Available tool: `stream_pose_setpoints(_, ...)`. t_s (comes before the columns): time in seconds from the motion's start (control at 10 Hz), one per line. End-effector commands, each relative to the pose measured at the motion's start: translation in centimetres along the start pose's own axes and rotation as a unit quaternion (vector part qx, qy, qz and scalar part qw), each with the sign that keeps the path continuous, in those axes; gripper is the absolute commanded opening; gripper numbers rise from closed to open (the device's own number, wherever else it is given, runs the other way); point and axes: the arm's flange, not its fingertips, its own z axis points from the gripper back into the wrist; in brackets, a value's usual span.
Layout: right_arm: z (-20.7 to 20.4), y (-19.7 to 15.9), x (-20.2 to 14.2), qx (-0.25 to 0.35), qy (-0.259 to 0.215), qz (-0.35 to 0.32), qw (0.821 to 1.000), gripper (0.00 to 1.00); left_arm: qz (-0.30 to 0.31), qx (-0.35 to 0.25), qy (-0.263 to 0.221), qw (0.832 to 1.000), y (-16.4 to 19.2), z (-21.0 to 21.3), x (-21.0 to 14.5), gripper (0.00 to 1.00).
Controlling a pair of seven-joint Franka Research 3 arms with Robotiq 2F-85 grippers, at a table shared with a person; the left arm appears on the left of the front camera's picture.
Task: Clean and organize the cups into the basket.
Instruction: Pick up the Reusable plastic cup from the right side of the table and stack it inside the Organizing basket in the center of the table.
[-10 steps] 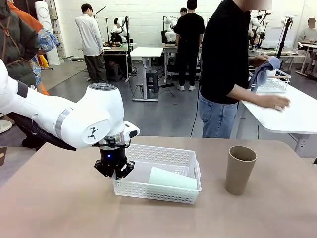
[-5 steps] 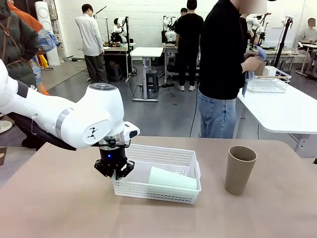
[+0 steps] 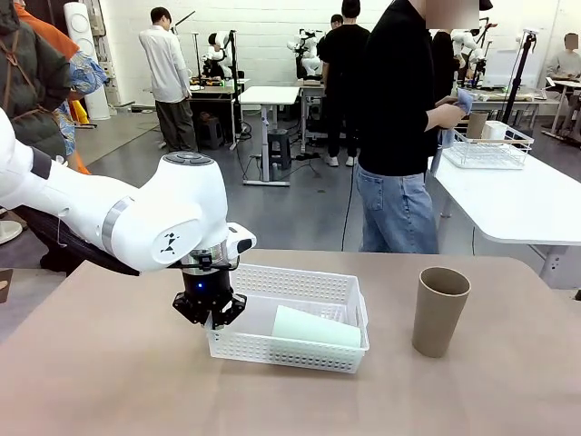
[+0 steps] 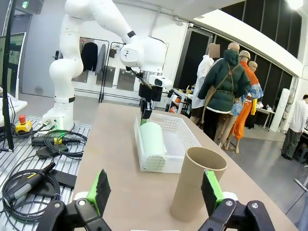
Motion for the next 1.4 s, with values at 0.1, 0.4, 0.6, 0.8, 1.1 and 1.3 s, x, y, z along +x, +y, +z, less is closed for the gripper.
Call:
stream_pose_setpoints(0.1,0.0,0.0,0.0,0.000,0.000,0.000,1.000,1.00,0.002,0.000,-0.006,1.000,0.0,0.2,-0.1,0.00)
stream_pose_setpoints(0.4,-9.0,-0.9,0.8,0.067,0.071,-0.020,0.995,1.00,0.002,0.000,-0.006,1.000,0.0,0.2,-0.1,0.00)
stream_pose_setpoints(0.6,-13.8,-3.5,-0.6,0.081,0.088,-0.062,0.991,1.00,0.002,0.000,-0.006,1.000,0.0,0.2,-0.1,0.00)
stream_pose_setpoints(0.8,-15.7,-5.1,-2.2,0.088,0.097,-0.097,0.987,1.00,0.002,0.000,-0.006,1.000,0.0,0.2,-0.1,0.00)
stream_pose_setpoints(1.1,-16.0,-5.8,-3.0,0.096,0.101,-0.107,0.985,1.00,0.002,0.000,-0.006,1.000,0.0,0.2,-0.1,0.00)
stream_pose_setpoints(1.3,-15.6,-5.5,-3.2,0.107,0.098,-0.103,0.984,1.00,0.002,0.000,-0.006,1.000,0.0,0.2,-0.1,0.00)
